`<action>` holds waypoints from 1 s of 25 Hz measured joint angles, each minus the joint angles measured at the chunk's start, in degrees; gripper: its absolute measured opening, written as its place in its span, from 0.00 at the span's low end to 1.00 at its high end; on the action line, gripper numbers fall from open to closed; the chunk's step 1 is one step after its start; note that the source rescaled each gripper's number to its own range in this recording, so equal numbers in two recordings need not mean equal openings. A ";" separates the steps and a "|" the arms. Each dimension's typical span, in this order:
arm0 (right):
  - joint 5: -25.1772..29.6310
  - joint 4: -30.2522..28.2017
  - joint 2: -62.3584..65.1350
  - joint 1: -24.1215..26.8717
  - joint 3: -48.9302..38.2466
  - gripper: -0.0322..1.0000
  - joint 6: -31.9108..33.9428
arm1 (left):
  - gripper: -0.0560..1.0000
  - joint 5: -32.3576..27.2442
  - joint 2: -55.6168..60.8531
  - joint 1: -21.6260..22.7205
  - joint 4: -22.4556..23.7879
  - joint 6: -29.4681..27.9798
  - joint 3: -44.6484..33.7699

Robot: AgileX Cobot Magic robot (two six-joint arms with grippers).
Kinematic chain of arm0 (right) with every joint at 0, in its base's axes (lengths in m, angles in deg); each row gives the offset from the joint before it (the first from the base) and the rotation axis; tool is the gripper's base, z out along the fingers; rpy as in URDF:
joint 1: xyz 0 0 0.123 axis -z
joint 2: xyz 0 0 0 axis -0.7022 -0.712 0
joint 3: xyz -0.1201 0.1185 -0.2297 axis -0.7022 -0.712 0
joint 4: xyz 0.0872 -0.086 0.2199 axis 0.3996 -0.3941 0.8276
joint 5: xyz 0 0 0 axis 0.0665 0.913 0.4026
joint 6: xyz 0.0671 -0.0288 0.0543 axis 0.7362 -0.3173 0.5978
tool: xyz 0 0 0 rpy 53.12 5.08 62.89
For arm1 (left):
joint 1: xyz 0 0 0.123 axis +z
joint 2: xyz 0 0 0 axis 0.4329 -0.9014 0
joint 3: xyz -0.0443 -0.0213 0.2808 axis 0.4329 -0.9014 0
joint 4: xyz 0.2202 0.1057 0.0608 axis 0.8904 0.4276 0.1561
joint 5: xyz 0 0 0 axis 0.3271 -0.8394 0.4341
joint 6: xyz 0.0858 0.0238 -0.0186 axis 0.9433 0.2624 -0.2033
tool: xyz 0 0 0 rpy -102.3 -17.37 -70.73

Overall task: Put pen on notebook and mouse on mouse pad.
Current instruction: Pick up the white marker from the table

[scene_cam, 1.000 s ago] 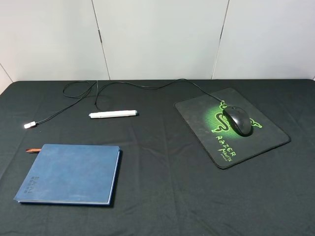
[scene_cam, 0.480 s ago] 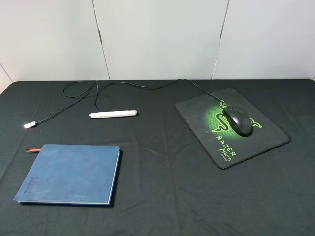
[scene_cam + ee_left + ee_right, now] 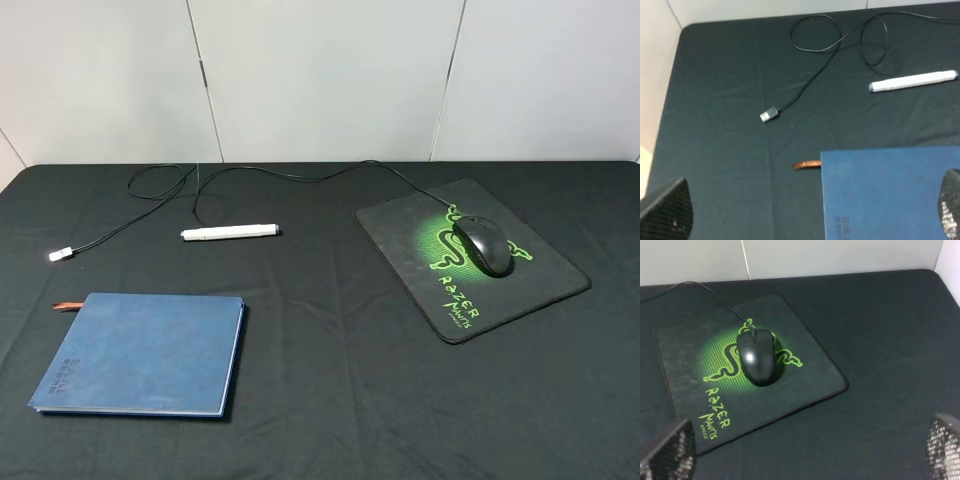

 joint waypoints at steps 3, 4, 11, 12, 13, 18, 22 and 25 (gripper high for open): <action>-0.05 0.00 0.00 0.00 0.00 1.00 0.00 | 0.97 0.29 -8.76 0.00 0.00 2.18 6.18; -0.05 0.00 0.00 0.00 0.00 1.00 0.00 | 0.97 0.34 -11.90 0.00 0.00 3.40 8.31; -0.05 0.00 0.00 0.00 0.00 1.00 0.00 | 0.97 3.61 -30.04 0.00 -1.07 8.54 19.25; -0.05 0.00 0.00 0.00 0.00 1.00 0.00 | 0.97 4.58 -32.20 0.00 -1.55 9.01 20.44; -0.05 0.00 0.00 0.00 0.00 1.00 0.00 | 0.97 5.49 -34.34 0.00 -2.26 9.47 21.27; -0.05 0.00 0.00 0.00 0.00 1.00 0.00 | 0.96 8.74 -43.70 -1.43 -4.42 13.75 23.64; -0.05 0.00 0.00 0.00 0.00 1.00 0.00 | 0.96 9.54 -51.11 -6.81 -4.66 19.35 23.76; -0.05 0.00 0.00 0.00 0.00 1.00 0.00 | 0.96 10.15 -56.39 -11.00 -4.68 23.71 23.76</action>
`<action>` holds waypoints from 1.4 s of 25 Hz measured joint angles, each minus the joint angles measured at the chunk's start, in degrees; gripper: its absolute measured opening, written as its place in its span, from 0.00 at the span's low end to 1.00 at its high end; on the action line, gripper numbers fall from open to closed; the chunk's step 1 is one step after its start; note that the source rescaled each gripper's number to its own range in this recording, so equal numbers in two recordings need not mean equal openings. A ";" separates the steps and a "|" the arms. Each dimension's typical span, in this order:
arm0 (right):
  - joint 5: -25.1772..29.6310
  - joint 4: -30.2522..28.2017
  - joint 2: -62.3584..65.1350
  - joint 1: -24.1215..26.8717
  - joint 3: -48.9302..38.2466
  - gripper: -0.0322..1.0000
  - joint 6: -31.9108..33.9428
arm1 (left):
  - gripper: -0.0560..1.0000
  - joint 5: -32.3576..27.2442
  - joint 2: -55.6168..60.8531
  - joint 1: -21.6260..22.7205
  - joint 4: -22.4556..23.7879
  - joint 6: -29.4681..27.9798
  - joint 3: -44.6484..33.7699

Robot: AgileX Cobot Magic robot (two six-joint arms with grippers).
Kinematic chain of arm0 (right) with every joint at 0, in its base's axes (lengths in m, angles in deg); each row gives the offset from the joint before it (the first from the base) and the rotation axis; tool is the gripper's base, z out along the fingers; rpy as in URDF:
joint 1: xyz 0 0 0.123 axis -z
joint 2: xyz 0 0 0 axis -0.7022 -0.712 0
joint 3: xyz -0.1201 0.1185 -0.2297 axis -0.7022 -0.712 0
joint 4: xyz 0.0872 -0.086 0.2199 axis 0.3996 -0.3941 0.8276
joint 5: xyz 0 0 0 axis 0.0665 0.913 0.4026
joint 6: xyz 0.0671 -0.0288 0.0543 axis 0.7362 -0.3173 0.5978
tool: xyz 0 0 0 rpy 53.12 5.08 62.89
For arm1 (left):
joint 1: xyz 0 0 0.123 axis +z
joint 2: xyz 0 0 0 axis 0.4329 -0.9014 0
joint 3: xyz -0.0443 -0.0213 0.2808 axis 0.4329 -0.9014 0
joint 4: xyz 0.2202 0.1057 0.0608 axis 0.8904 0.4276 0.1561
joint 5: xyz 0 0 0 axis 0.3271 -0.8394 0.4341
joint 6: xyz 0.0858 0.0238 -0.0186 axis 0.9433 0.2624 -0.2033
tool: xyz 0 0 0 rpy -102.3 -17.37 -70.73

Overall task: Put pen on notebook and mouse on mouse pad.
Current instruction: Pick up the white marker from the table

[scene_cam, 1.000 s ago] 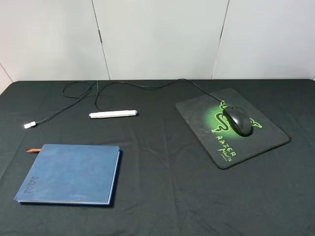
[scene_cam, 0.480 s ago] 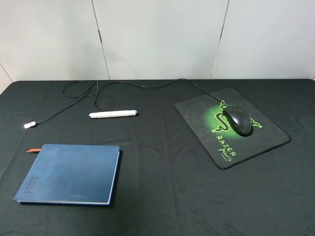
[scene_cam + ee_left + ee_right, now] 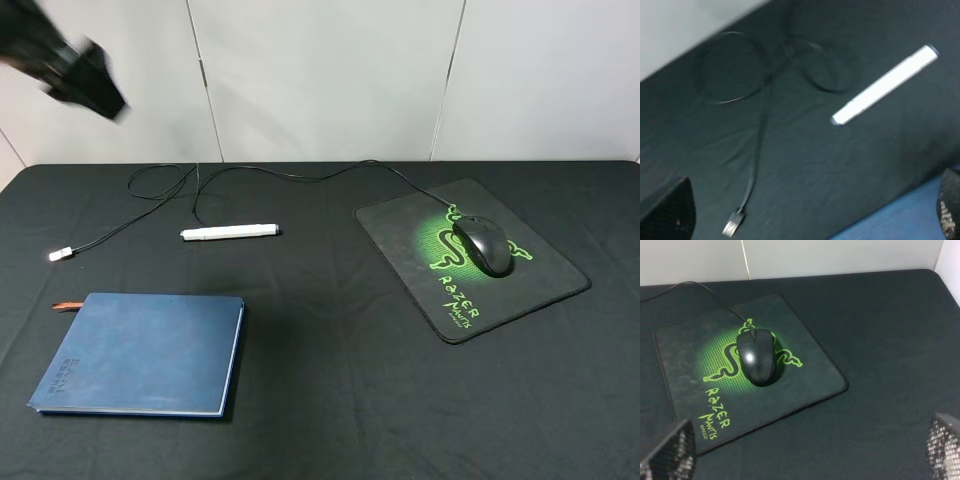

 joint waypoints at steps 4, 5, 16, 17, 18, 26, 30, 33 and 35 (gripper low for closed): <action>0.00 0.00 0.00 0.00 0.00 1.00 0.00 | 0.96 0.89 -6.49 -4.55 -0.12 4.70 0.00; 0.00 0.00 0.00 0.00 0.00 1.00 0.00 | 0.96 1.12 -8.11 -5.37 -0.17 5.45 0.00; 0.00 0.00 0.00 0.00 0.00 1.00 0.00 | 0.93 5.11 -23.54 -10.99 -0.17 11.88 0.08; 0.00 0.00 0.00 0.00 0.00 1.00 0.00 | 0.93 5.31 -24.68 -11.04 -0.17 12.40 0.36; 0.00 0.00 0.00 0.00 0.00 1.00 0.00 | 0.92 5.60 -25.61 -11.04 -0.17 12.81 0.88; 0.00 0.00 0.00 0.00 0.00 1.00 0.00 | 0.91 5.76 -34.01 -11.04 -0.06 14.11 10.05; 0.00 0.00 0.00 0.00 0.00 1.00 0.00 | 0.91 5.76 -38.16 -10.97 -0.01 15.29 13.50; -0.06 0.00 0.00 0.00 0.00 1.00 0.00 | 0.91 5.83 -41.00 -10.67 -0.01 15.41 15.15; -0.11 0.00 0.00 0.00 0.00 1.00 0.00 | 0.90 5.87 -42.53 -10.22 -0.15 15.61 15.68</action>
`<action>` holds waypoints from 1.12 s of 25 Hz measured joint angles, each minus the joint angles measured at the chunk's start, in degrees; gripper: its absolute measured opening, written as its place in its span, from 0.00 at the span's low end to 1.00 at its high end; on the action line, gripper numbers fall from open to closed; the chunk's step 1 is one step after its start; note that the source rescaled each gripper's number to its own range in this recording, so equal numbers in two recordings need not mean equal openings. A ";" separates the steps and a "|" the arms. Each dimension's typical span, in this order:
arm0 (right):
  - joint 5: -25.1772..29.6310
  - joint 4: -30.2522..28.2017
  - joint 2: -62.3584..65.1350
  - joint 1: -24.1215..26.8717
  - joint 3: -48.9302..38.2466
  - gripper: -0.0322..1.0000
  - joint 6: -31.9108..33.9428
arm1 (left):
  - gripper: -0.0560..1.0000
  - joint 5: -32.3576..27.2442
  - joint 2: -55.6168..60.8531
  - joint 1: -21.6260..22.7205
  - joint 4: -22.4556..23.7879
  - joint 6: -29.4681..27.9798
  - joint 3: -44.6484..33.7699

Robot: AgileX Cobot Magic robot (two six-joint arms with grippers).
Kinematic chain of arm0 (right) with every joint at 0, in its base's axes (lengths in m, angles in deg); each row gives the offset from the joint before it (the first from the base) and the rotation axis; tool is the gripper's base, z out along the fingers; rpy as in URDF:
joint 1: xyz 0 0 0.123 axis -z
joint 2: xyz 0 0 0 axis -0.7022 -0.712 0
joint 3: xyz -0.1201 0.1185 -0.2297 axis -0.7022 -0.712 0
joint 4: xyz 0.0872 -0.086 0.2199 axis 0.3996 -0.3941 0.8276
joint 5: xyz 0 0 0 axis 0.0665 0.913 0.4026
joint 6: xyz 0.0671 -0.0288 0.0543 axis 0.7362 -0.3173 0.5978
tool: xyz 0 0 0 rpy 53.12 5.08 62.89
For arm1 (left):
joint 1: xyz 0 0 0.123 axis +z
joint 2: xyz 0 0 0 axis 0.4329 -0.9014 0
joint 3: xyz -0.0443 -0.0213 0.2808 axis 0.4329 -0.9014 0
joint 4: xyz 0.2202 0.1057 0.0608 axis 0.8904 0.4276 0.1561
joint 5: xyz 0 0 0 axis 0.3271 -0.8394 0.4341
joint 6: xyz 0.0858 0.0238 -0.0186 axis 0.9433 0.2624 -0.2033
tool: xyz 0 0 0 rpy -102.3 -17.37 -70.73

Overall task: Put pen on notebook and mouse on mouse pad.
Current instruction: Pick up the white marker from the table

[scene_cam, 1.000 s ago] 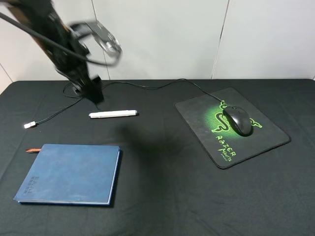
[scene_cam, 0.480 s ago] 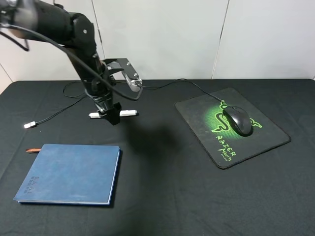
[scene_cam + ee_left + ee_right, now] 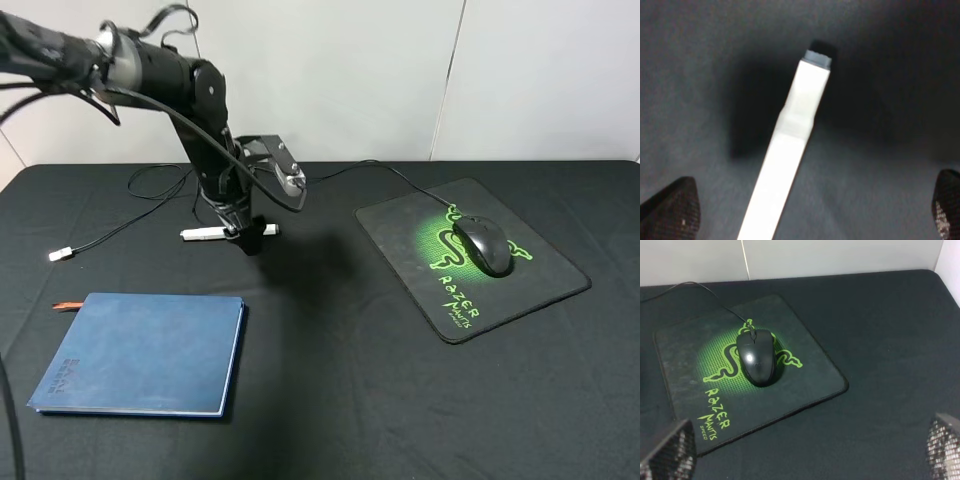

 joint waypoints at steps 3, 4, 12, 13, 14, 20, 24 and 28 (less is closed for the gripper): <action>-0.06 0.00 0.00 0.00 0.00 1.00 0.00 | 0.90 0.00 -1.55 0.60 -0.37 0.81 0.32; -0.06 0.00 0.00 0.00 0.00 1.00 0.00 | 0.90 0.00 -1.92 0.79 -0.37 1.24 0.32; -0.06 0.00 0.00 0.00 0.00 1.00 0.00 | 0.87 -1.19 -2.35 0.85 -1.16 2.75 0.32; -0.06 0.00 0.00 0.00 0.00 1.00 0.00 | 0.85 -1.27 -2.35 0.85 -1.16 2.75 0.32; -0.06 0.00 0.00 0.00 0.00 1.00 0.00 | 0.82 -1.27 -2.35 0.85 -1.16 2.83 0.32; -0.06 0.00 0.00 0.00 0.00 1.00 0.00 | 0.54 -1.27 -2.35 0.85 -1.16 2.82 0.32; -0.06 0.00 0.00 0.00 0.00 1.00 0.00 | 0.33 -1.16 -2.35 0.85 -1.16 2.82 0.32; -0.06 0.00 0.00 0.00 0.00 1.00 0.00 | 0.12 -0.20 -2.35 0.85 -1.16 2.82 0.32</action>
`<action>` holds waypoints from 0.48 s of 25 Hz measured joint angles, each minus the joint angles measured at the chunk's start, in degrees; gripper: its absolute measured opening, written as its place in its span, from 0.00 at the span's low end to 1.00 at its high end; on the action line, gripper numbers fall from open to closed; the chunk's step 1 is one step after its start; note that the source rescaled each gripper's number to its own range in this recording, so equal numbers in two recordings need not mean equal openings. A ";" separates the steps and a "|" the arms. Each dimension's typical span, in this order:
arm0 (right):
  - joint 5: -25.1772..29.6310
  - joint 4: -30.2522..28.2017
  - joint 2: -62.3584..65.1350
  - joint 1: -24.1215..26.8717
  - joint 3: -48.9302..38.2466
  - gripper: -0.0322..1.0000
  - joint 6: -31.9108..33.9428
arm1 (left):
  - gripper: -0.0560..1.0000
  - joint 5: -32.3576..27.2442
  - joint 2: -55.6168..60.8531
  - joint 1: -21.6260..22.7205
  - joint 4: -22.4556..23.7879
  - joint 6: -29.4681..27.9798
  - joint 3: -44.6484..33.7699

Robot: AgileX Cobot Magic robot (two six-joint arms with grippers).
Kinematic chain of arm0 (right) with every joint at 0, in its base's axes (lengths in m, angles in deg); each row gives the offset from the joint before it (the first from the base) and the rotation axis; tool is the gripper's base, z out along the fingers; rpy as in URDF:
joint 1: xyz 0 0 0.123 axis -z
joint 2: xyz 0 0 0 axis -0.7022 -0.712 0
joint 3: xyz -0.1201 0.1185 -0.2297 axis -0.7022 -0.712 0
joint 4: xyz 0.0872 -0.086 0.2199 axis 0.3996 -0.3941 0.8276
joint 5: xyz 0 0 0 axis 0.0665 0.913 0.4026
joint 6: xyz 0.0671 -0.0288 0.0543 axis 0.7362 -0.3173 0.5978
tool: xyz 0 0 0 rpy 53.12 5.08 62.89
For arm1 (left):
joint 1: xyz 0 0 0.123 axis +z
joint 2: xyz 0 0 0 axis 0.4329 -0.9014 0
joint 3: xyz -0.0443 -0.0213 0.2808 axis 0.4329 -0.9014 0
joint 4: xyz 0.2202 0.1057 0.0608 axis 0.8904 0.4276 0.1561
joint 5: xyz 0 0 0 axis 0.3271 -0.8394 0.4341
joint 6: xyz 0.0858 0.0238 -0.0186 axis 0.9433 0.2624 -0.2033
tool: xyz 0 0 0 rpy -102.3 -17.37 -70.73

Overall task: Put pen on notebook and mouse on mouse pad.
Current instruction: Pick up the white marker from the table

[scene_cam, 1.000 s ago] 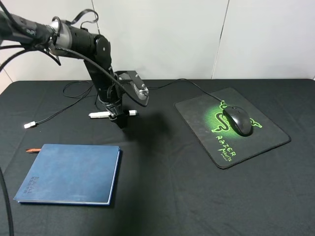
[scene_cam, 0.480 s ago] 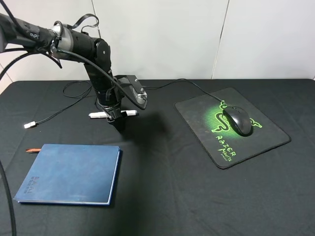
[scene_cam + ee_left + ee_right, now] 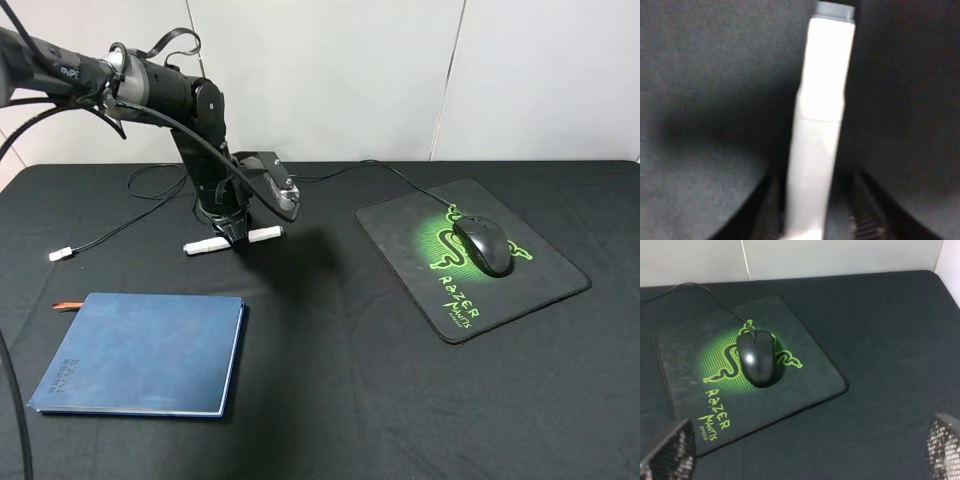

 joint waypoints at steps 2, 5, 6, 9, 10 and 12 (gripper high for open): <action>0.00 0.00 0.00 0.00 0.00 1.00 0.00 | 0.05 0.48 0.00 0.00 0.00 0.07 0.00; 0.00 0.00 0.00 0.00 0.00 1.00 0.00 | 0.05 1.26 0.00 0.00 0.00 0.12 0.00; 0.00 0.00 0.00 0.00 0.00 1.00 0.00 | 0.05 1.66 0.00 0.00 0.00 0.12 0.00; 0.00 0.00 0.00 0.00 0.00 1.00 0.00 | 0.05 2.31 0.13 0.00 0.00 0.12 0.00; 0.00 0.00 0.00 0.00 0.00 1.00 0.00 | 0.05 2.45 0.29 0.00 0.00 0.12 0.00; 0.00 0.00 0.00 0.00 0.00 1.00 0.00 | 0.05 2.22 1.12 0.00 0.00 0.12 0.00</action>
